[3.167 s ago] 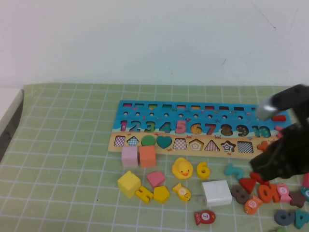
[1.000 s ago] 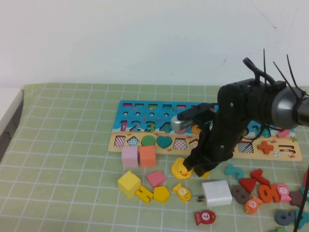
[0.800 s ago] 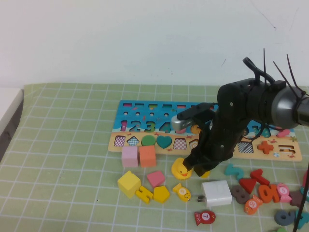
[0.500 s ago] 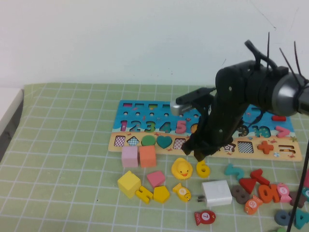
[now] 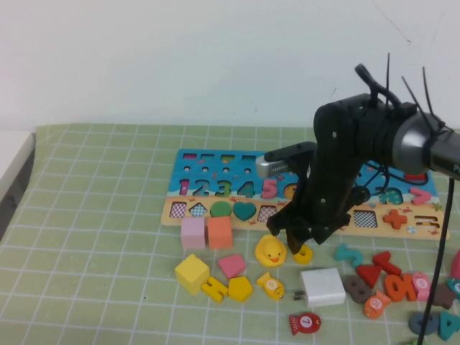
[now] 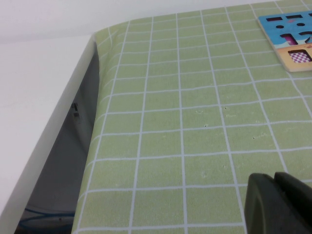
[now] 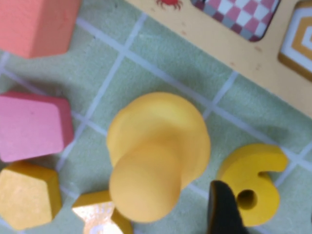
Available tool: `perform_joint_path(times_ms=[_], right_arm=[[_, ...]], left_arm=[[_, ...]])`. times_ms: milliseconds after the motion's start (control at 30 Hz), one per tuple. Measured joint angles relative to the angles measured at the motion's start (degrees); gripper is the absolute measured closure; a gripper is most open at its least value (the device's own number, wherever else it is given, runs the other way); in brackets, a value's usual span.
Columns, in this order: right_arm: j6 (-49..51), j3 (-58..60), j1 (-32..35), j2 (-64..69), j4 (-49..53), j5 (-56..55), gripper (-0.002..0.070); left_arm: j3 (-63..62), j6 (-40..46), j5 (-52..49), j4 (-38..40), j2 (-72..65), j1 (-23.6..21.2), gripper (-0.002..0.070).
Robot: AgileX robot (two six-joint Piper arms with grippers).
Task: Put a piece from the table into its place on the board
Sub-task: Pick up the "number 6"
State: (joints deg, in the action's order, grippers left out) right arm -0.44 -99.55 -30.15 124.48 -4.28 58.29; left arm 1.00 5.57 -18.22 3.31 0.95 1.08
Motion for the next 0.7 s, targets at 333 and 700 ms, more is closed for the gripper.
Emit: perform_joint_path(times_ms=[333, 700], right_arm=[[0.4, 0.0, 0.0, 2.1, -2.0, -0.2, 0.0295], [0.4, 0.0, 0.0, 2.1, -2.4, -0.2, 0.0308]], left_arm=[[0.0, 0.0, 0.0, 0.0, 0.0, 0.0, 0.0677], [0.0, 0.0, 0.0, 0.0, 0.0, 0.0, 0.0677]])
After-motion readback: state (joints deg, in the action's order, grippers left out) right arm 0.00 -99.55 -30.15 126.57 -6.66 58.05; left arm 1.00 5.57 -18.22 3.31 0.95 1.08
